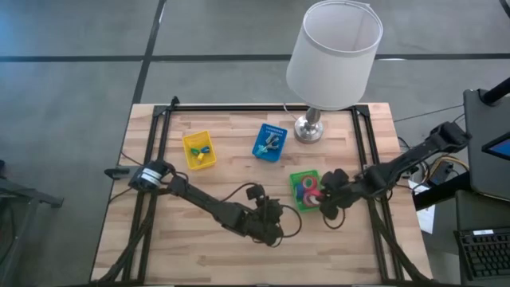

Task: Pick and place Stapler, Stapler remover, tape
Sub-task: Put the red tape into the green basket, then return to Home Position

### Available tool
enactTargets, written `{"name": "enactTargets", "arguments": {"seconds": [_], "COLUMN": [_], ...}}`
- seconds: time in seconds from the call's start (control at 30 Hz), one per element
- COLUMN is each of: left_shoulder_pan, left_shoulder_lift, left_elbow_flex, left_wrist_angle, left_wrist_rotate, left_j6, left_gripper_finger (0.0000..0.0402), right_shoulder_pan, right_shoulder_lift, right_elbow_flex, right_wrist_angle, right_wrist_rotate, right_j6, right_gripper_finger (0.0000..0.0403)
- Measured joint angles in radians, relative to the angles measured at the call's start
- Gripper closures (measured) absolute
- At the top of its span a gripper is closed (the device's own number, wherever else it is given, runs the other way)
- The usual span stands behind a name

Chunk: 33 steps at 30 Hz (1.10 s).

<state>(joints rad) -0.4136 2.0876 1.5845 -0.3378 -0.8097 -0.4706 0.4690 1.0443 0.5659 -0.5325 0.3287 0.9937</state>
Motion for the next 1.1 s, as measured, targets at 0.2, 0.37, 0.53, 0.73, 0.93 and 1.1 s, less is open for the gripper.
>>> {"name": "enactTargets", "arguments": {"seconds": [0.2,0.37,0.53,0.73,0.93,1.1], "left_shoulder_pan": [0.011,0.023,0.030,0.035,0.035,0.035], "left_shoulder_lift": [0.000,0.000,0.000,-0.009,-0.093,-0.188], "left_elbow_flex": [-0.001,-0.001,-0.001,0.002,0.004,-0.002], "left_wrist_angle": [0.000,-0.001,-0.003,-0.011,-0.100,-0.228], "left_wrist_rotate": [0.000,0.000,0.000,0.001,-0.008,-0.051], "left_j6": [0.002,0.011,0.034,0.030,0.018,-0.020], "left_gripper_finger": [0.0271,0.0271,0.0271,0.0271,0.0271,0.0271], "right_shoulder_pan": [-0.001,-0.003,-0.003,-0.027,-0.066,-0.068], "right_shoulder_lift": [0.059,0.069,0.059,0.012,-0.047,-0.137], "right_elbow_flex": [-0.007,0.003,0.002,0.002,0.002,0.035], "right_wrist_angle": [0.014,0.031,0.005,0.005,0.003,-0.014], "right_wrist_rotate": [-0.016,-0.013,-0.009,0.127,0.145,0.141], "right_j6": [-0.011,-0.061,-0.129,-0.216,-0.328,-0.374], "right_gripper_finger": [0.0267,0.0252,0.0233,0.0216,0.0215,0.0218]}}
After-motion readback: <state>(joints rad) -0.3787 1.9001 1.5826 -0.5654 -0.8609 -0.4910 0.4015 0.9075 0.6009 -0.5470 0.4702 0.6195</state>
